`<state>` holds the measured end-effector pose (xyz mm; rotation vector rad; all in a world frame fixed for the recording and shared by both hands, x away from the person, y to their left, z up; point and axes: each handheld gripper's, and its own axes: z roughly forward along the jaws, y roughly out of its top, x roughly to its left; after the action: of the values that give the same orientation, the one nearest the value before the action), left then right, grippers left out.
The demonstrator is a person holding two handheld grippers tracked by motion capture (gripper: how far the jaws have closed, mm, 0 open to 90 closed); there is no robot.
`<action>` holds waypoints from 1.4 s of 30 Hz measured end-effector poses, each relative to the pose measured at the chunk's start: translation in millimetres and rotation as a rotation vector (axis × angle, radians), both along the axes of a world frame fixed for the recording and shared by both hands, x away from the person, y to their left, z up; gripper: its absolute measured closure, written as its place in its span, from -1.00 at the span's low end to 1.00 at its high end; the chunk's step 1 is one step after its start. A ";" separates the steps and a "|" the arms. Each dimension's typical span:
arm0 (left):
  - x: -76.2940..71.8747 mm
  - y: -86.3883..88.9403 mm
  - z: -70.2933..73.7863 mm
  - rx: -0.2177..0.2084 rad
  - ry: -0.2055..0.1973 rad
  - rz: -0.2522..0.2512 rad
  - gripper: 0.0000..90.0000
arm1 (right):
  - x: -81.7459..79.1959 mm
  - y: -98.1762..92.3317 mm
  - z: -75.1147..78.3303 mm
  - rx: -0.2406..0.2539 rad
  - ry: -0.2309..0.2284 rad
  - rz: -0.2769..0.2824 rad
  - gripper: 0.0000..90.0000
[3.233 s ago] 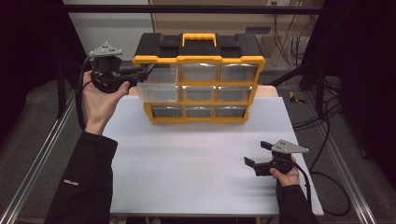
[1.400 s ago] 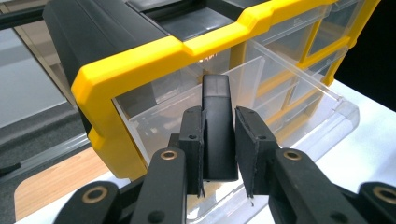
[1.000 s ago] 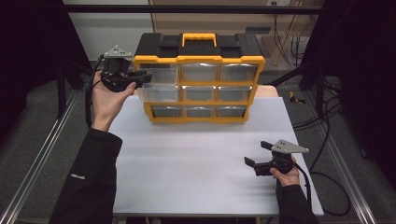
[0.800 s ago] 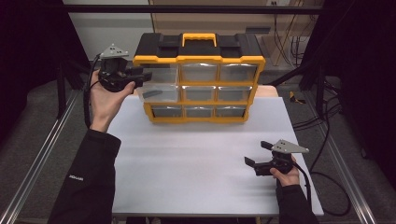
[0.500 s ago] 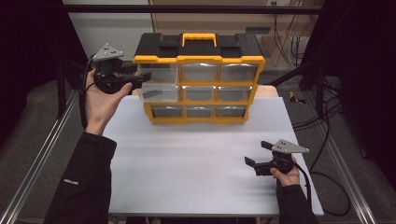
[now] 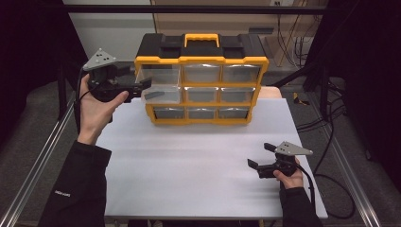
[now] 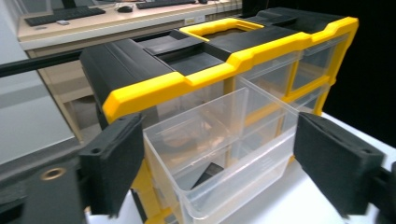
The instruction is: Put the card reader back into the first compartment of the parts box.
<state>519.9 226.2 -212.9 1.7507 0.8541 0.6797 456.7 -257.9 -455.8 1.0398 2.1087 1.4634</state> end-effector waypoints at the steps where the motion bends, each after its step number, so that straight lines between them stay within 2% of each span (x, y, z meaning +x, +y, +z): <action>1: -1.3 -0.2 -1.1 -0.005 -0.003 -0.004 -0.72 | 0.0 0.0 0.0 0.000 0.000 0.000 -0.94; 5: -4.7 1.0 -4.2 -0.002 0.003 0.005 -0.87 | 0.1 0.2 -0.2 -0.001 0.001 0.001 -0.94; 9: -8.7 3.1 -7.0 -0.005 0.003 0.005 -0.92 | 0.0 0.1 -0.1 -0.003 -0.001 0.002 -0.94; 14: -13.9 5.6 -10.7 0.014 -0.007 0.018 -0.95 | 0.3 0.8 -0.8 -0.006 0.003 0.003 -0.94; 16: -15.1 5.8 -12.5 0.007 -0.005 0.006 -0.97 | 0.2 1.0 -0.8 -0.005 0.002 0.004 -0.94; 17: -16.0 6.6 -13.5 0.019 -0.010 0.019 -0.97 | 0.2 0.8 -0.7 -0.004 0.001 0.005 -0.94; 21: -17.5 6.1 -17.4 0.018 -0.006 -0.002 -0.98 | 0.3 0.2 -0.3 -0.001 -0.001 0.002 -0.94; 23: -18.0 6.4 -19.1 0.022 -0.021 -0.006 -0.98 | 0.3 0.3 -0.5 -0.004 0.001 0.003 -0.94; 25: -20.2 6.6 -21.6 0.014 -0.010 -0.014 -0.98 | 0.3 0.6 -0.6 -0.004 0.001 0.004 -0.94; 26: -20.0 7.3 -22.4 0.018 -0.023 -0.017 -0.98 | 0.4 0.5 -0.6 -0.004 0.000 0.004 -0.94; 28: -21.7 7.7 -24.3 0.012 -0.009 -0.018 -0.98 | 0.5 0.4 -0.7 -0.004 0.002 0.003 -0.94; 29: -21.7 8.8 -24.7 0.021 -0.023 -0.020 -0.98 | 0.4 0.4 -0.6 -0.004 0.003 0.003 -0.94; 37: -25.6 9.0 -31.1 0.009 -0.032 -0.030 -0.98 | 0.4 0.8 -1.0 -0.002 0.008 0.003 -0.94; 42: -25.3 9.7 -37.5 0.011 -0.022 -0.036 -0.98 | 0.5 1.1 -1.2 -0.002 0.009 0.003 -0.94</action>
<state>494.6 235.8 -250.5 1.7610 0.8037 0.6800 457.2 -256.8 -457.0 1.0457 2.1183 1.4606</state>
